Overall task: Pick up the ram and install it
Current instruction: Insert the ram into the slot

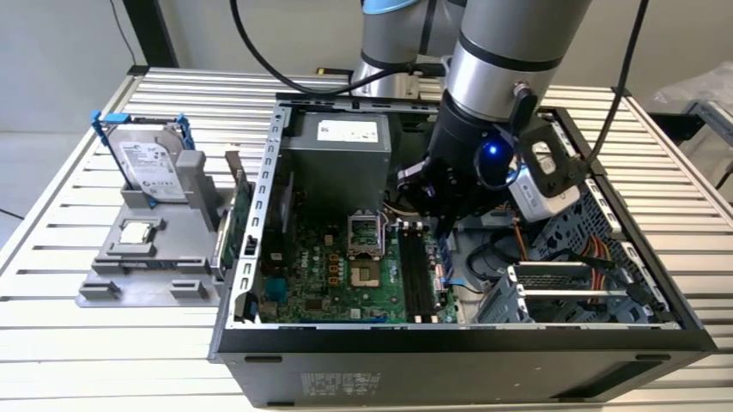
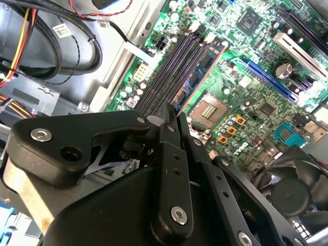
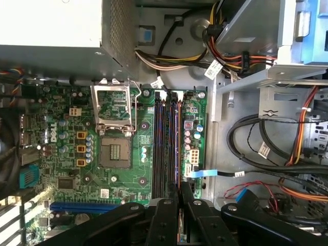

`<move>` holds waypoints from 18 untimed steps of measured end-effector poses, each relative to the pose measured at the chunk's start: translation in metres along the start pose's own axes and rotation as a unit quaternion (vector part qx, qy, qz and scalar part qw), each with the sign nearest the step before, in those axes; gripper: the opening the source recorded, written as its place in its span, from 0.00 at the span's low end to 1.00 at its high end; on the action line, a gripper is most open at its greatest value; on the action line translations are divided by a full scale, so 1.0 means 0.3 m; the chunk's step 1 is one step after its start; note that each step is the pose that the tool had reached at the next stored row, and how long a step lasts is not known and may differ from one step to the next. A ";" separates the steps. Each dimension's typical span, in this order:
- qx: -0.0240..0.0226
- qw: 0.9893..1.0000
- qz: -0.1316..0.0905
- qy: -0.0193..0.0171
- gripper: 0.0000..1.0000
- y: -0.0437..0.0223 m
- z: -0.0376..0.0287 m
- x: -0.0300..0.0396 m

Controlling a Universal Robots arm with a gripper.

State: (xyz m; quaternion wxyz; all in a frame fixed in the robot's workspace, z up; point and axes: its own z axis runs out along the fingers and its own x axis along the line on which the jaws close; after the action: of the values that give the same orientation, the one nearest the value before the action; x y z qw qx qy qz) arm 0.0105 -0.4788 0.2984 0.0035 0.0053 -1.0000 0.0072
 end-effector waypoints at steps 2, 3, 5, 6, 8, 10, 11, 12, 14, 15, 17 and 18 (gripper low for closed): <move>0.000 1.000 0.000 0.000 0.00 0.000 0.002 0.000; 0.000 1.000 0.000 0.000 0.00 0.000 0.003 0.000; 0.000 1.000 0.000 0.000 0.00 0.000 0.005 0.000; 0.000 1.000 0.000 0.000 0.00 0.000 0.006 0.000; 0.000 1.000 0.000 0.000 0.00 0.000 0.008 0.000; 0.000 1.000 0.000 0.000 0.00 0.000 0.010 0.000; 0.000 1.000 0.000 0.000 0.00 0.000 0.011 0.000; 0.000 1.000 0.000 0.000 0.00 0.000 0.012 0.000; 0.000 1.000 0.000 0.000 0.00 0.000 0.014 0.000; 0.001 1.000 0.000 0.000 0.00 0.000 0.015 0.000; 0.001 1.000 0.000 0.000 0.00 0.000 0.017 0.000; 0.001 1.000 0.000 0.000 0.00 0.000 0.018 0.000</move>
State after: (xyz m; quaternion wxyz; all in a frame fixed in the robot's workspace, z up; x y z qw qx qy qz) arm 0.0104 -0.4788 0.2931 0.0035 0.0053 -0.9999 0.0078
